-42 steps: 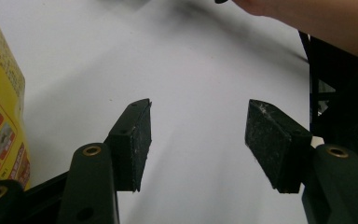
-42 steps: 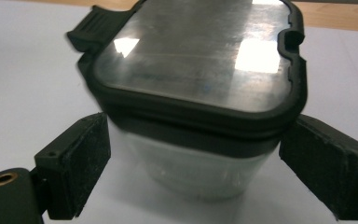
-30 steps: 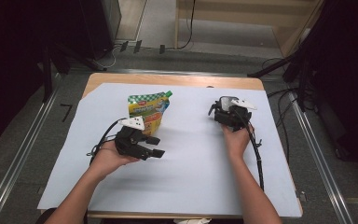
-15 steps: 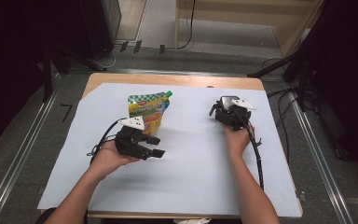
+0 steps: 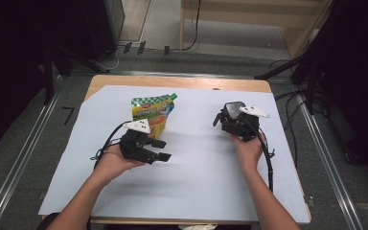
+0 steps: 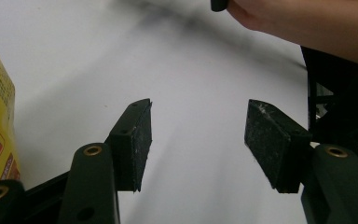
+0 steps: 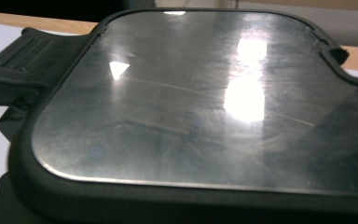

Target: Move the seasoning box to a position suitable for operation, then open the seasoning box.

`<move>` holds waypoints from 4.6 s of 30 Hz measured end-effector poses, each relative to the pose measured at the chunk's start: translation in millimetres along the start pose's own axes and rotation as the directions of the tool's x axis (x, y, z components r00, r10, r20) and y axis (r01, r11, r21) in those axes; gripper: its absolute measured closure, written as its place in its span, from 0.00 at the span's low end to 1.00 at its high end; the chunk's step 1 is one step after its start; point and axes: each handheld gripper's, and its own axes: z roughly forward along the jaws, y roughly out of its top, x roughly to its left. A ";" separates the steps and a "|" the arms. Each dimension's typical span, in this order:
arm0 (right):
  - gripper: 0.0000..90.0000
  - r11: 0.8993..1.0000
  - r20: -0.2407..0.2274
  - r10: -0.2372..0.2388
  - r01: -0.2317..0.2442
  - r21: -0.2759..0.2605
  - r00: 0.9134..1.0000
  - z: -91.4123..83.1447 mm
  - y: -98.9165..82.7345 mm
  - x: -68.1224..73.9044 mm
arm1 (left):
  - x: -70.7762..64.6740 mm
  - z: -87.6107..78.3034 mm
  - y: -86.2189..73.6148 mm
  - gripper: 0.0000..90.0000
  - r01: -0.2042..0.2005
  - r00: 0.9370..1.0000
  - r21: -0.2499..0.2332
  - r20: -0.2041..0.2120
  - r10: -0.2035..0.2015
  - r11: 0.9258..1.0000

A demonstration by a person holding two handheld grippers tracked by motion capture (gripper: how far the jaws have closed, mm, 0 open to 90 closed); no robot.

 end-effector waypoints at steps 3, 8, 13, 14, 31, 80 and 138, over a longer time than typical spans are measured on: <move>0.17 1.000 -0.043 -0.014 0.014 -0.008 0.999 -14.0 -0.4 5.4 | -0.9 3.4 1.5 0.47 -0.002 1.000 0.012 0.002 0.002 1.000; 0.17 0.999 -0.102 -0.046 0.045 -0.013 0.994 -35.0 -5.1 17.1 | -3.6 7.6 3.1 0.47 -0.008 1.000 0.020 0.006 0.008 1.000; 0.17 0.997 -0.132 -0.078 0.076 -0.024 0.988 -46.6 -11.1 26.6 | -3.0 10.9 3.8 0.47 -0.004 1.000 0.028 0.010 0.004 1.000; 0.17 0.996 -0.138 -0.092 0.090 -0.019 0.986 -48.3 -12.9 30.4 | -3.4 11.8 4.0 0.47 -0.007 1.000 0.029 0.008 0.006 1.000; 0.17 0.980 -0.319 -0.184 0.200 0.019 0.930 -40.2 -36.7 84.4 | -1.2 13.6 6.4 0.47 -0.011 1.000 0.036 -0.003 0.011 0.999; 0.66 0.948 -0.426 -0.202 0.285 0.141 0.882 -111.0 -41.0 73.9 | 3.3 25.8 10.6 0.93 0.011 1.000 0.073 0.000 -0.011 0.997; 1.00 0.965 -0.381 -0.086 0.173 0.199 0.921 -82.8 -34.1 63.3 | -25.6 76.0 14.7 0.95 -0.028 0.995 0.085 0.095 0.020 0.996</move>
